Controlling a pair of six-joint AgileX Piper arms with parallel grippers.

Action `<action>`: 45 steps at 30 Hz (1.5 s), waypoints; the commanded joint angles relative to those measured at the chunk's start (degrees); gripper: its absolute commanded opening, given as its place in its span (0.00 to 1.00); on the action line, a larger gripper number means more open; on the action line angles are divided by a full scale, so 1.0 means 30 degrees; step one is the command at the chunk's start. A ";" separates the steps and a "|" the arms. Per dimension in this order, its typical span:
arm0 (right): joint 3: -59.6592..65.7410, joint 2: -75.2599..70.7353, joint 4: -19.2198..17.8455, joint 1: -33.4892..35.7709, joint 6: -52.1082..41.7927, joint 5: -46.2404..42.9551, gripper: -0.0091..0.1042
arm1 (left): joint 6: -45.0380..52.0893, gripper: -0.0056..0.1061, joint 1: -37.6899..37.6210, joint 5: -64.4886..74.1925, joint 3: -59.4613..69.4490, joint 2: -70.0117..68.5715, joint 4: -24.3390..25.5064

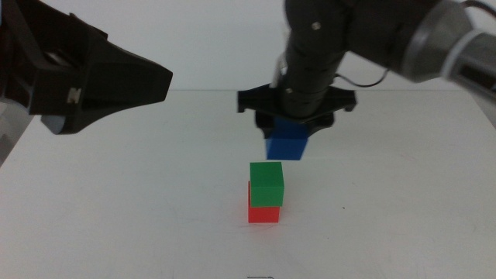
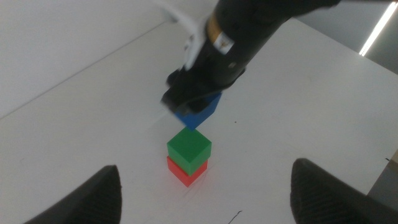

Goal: Stack red cubes first, then green, then blue cubes in a specific spot.

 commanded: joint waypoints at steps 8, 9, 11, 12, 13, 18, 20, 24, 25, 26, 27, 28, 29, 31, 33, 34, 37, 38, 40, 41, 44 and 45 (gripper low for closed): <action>-0.1452 0.0314 -0.0324 0.0867 0.0427 0.1257 0.07 | 0.0005 0.87 0.0029 -0.1239 -0.0460 -0.0160 -0.0566; -0.1452 0.0314 -0.0324 0.0886 0.0427 0.1257 0.07 | 0.0005 0.87 0.0029 -0.1239 -0.0460 -0.0160 -0.0566; -0.1452 0.0336 -0.0324 0.0985 0.0443 0.1257 0.07 | 0.0005 0.87 0.0029 -0.1242 -0.0460 -0.0160 -0.0566; -0.1452 0.0336 -0.0342 0.1025 0.0477 0.1257 0.07 | 0.0005 0.87 0.0029 -0.1242 -0.0460 -0.0160 -0.0566; -0.1452 0.0355 -0.0398 0.1042 0.0597 0.1257 0.07 | 0.0005 0.87 0.0029 -0.1242 -0.0460 -0.0160 -0.0566; -0.1384 0.0510 -0.0358 0.1105 0.0855 0.1292 0.07 | 0.0005 0.87 0.0029 -0.1242 -0.0460 -0.0160 -0.0566; -0.1379 0.0587 -0.0310 0.1245 0.0855 0.1292 0.07 | 0.0005 0.87 0.0029 -0.1242 -0.0460 -0.0160 -0.0566; -0.1337 0.0607 -0.0328 0.1264 0.0855 0.1292 0.07 | 0.0005 0.87 0.0029 -0.1242 -0.0460 -0.0160 -0.0566; -0.1337 0.0630 -0.0352 0.1264 0.0855 0.1292 0.07 | 0.0005 0.87 0.0029 -0.1242 -0.0460 -0.0160 -0.0566; -0.1337 0.0630 -0.0352 0.1264 0.0855 0.1292 0.07 | 0.0005 0.87 0.0029 -0.1242 -0.0460 -0.0160 -0.0566; -0.1337 0.0634 -0.0415 0.1264 0.0855 0.1292 0.07 | 0.0005 0.87 0.0029 -0.1242 -0.0460 -0.0160 -0.0566; -0.1337 0.0673 -0.0458 0.1264 0.0855 0.1292 0.07 | 0.0005 0.87 0.0029 -0.1242 -0.0460 -0.0160 -0.0566; -0.1337 0.0695 -0.0454 0.1264 0.0855 0.1292 0.07 | 0.0005 0.87 0.0029 -0.1242 -0.0460 -0.0160 -0.0566; -0.0931 0.0718 -0.0454 0.1264 0.0855 0.1292 0.07 | 0.0005 0.87 0.0029 -0.1242 -0.0460 -0.0160 -0.0566; -0.0594 0.0718 -0.0467 0.1237 0.0855 0.1292 0.07 | 0.0005 0.87 0.0029 -0.1242 -0.0460 -0.0160 -0.0566; -0.0451 0.0718 -0.0467 0.1237 0.0855 0.1292 0.07 | 0.0005 0.87 0.0029 -0.1242 -0.0460 -0.0160 -0.0566; -0.0391 0.0718 -0.0532 0.1237 0.0860 0.1273 0.07 | 0.0005 0.87 0.0029 -0.1242 -0.0460 -0.0160 -0.0566; -0.0391 0.0718 -0.0532 0.1237 0.0860 0.1273 0.07 | 0.0005 0.87 0.0029 -0.1267 -0.0460 -0.0160 -0.0566; -0.0391 0.0718 -0.0549 0.1237 0.0860 0.1145 0.08 | 0.0005 0.87 0.0029 -0.1240 -0.0460 -0.0160 -0.0566; -0.0417 0.0718 -0.0376 0.1237 0.0554 -0.0031 0.54 | 0.0005 0.87 0.0029 -0.1240 -0.0460 -0.0160 -0.0566; -0.0440 0.0692 -0.0240 0.1212 0.0194 -0.0510 0.67 | 0.0005 0.87 0.0029 -0.1240 -0.0460 -0.0160 -0.0566; -0.0440 0.0653 -0.0240 0.1194 0.0133 -0.0589 0.70 | 0.0005 0.87 0.0029 -0.1240 -0.0460 -0.0160 -0.0566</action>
